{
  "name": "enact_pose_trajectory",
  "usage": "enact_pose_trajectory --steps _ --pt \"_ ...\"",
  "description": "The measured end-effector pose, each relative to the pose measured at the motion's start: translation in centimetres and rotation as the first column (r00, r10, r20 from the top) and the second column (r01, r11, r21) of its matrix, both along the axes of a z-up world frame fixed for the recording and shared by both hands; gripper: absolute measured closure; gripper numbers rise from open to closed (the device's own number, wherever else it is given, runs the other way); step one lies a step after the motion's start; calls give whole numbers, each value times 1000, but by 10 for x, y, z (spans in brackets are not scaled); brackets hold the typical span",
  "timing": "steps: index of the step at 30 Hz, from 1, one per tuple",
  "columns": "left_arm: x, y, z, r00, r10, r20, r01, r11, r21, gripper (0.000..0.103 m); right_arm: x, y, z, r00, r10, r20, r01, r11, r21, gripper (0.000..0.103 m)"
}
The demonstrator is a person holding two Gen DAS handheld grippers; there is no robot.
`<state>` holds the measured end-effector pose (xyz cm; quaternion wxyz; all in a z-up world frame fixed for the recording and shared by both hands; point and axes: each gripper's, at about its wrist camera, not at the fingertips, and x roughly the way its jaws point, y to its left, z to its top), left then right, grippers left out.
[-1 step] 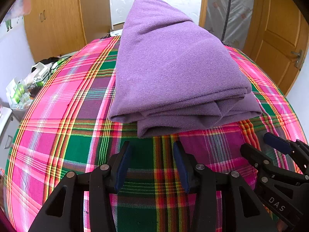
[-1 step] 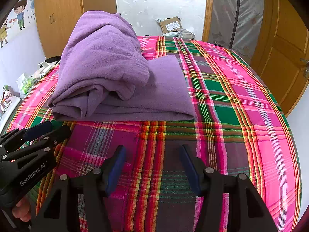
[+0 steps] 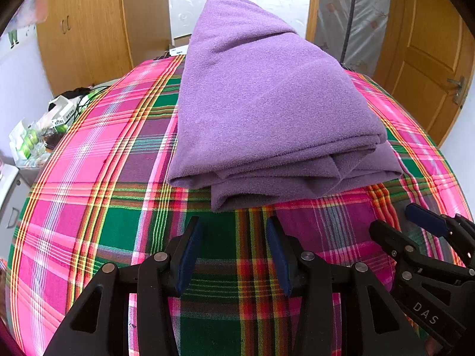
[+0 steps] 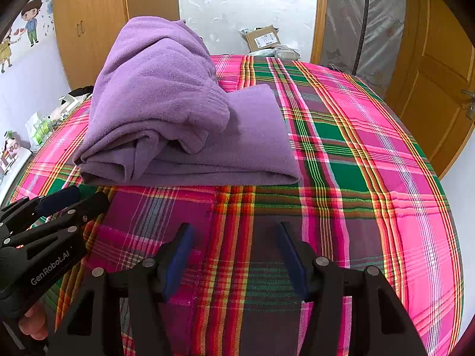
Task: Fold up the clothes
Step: 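Approach the folded lilac cloth pile with both grippers open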
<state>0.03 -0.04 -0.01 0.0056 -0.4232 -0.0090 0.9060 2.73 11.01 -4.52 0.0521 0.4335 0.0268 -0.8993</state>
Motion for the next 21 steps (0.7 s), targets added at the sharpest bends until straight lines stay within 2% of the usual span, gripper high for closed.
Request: enact_pose_trajectory --steps 21 --pt "-2 1 0 1000 -1 1 1 1000 -11 56 -5 0 -2 1000 -2 0 2 1000 0 44"
